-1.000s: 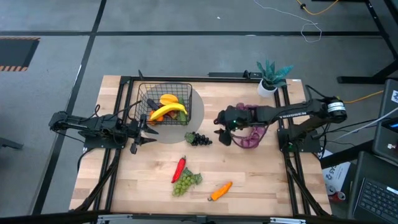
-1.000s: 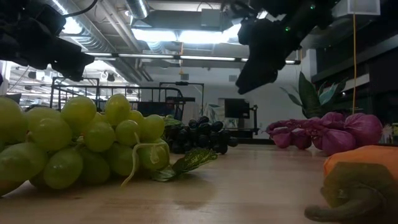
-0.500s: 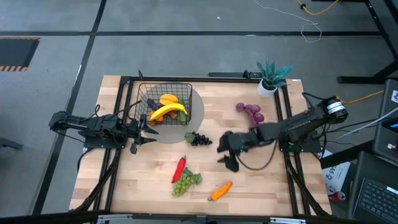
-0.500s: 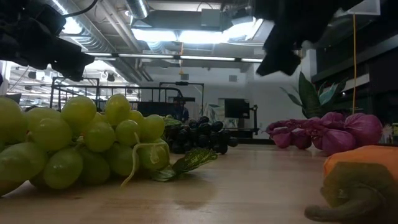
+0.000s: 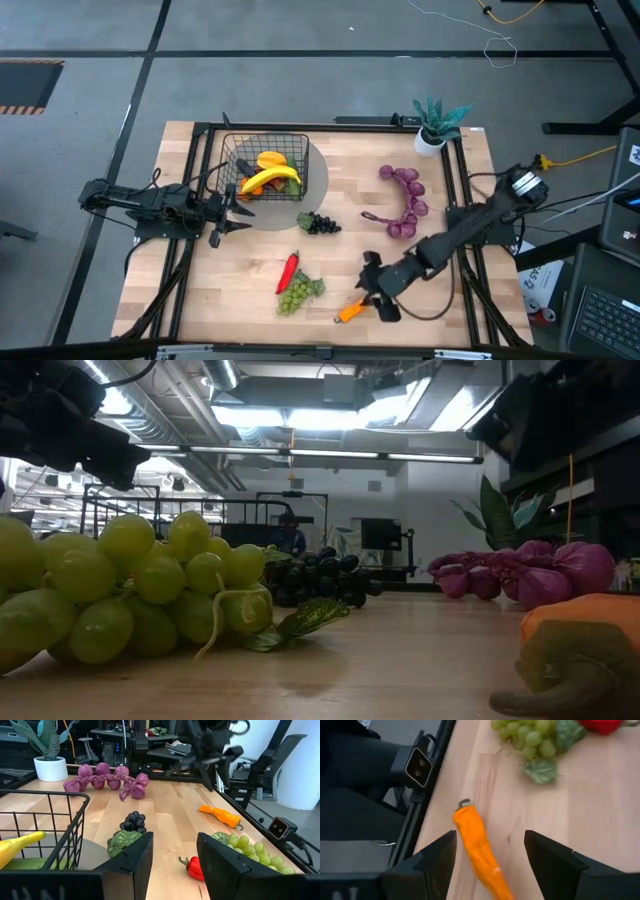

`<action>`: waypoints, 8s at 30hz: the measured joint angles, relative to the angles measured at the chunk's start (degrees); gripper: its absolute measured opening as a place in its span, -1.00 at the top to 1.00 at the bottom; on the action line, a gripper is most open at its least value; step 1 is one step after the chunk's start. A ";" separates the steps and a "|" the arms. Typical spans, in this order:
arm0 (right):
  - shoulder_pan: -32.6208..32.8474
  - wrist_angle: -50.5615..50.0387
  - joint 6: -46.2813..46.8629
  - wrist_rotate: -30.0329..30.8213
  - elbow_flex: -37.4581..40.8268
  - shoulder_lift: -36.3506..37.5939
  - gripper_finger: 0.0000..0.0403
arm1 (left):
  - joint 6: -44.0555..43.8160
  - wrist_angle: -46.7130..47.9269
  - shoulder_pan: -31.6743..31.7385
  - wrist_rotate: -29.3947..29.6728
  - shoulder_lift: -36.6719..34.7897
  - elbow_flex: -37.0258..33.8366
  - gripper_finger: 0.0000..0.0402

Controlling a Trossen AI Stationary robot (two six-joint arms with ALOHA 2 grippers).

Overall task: Build produce basket
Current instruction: Put the orange chili pepper into the wire basket, then put the red chili pepper into the wire basket

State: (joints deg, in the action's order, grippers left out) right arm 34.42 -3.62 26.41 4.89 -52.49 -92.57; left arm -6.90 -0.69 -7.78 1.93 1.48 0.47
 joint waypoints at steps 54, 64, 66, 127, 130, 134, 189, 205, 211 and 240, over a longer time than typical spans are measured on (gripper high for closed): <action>-4.73 -3.21 -20.45 54.80 -18.68 -16.35 0.61 | 0.02 0.04 -0.01 -0.11 0.02 0.02 0.27; -10.11 -2.96 -31.40 72.38 -29.01 -16.18 0.61 | 0.00 0.04 -0.02 -0.11 0.02 0.02 0.27; -11.63 -2.96 -32.85 73.12 -29.22 -16.18 0.61 | 0.00 0.04 0.00 -0.11 0.02 0.02 0.27; -45.02 31.45 -11.11 -13.51 -29.22 -21.28 -0.38 | 2.54 0.02 -0.02 0.09 0.02 0.02 0.27; -45.13 31.80 -8.15 -17.78 -29.22 -19.83 -0.39 | 2.54 0.02 -0.02 0.09 0.02 0.02 0.27; -45.17 31.74 -4.01 -26.36 -29.22 -17.22 -0.39 | 2.56 0.02 -0.02 0.09 0.02 0.02 0.27; -18.28 -14.25 -10.12 3.88 -28.57 -18.48 -0.27 | 4.65 0.02 -0.01 0.07 0.02 0.02 0.27; -18.69 0.24 -40.04 -5.30 -36.94 -32.28 -0.27 | 5.94 0.02 0.01 0.04 0.02 0.02 0.27; -18.49 -18.07 -45.33 -5.56 -50.75 -38.63 -0.27 | 5.92 0.04 0.00 -0.09 0.03 0.02 0.27; -21.99 -33.54 -26.02 -4.44 -56.89 -44.17 -0.08 | 5.92 0.13 -0.02 -0.85 0.12 0.06 0.27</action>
State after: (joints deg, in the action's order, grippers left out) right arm 12.43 -37.16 0.39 0.44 -109.38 -136.75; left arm -0.97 -0.56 -7.79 1.08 1.61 0.53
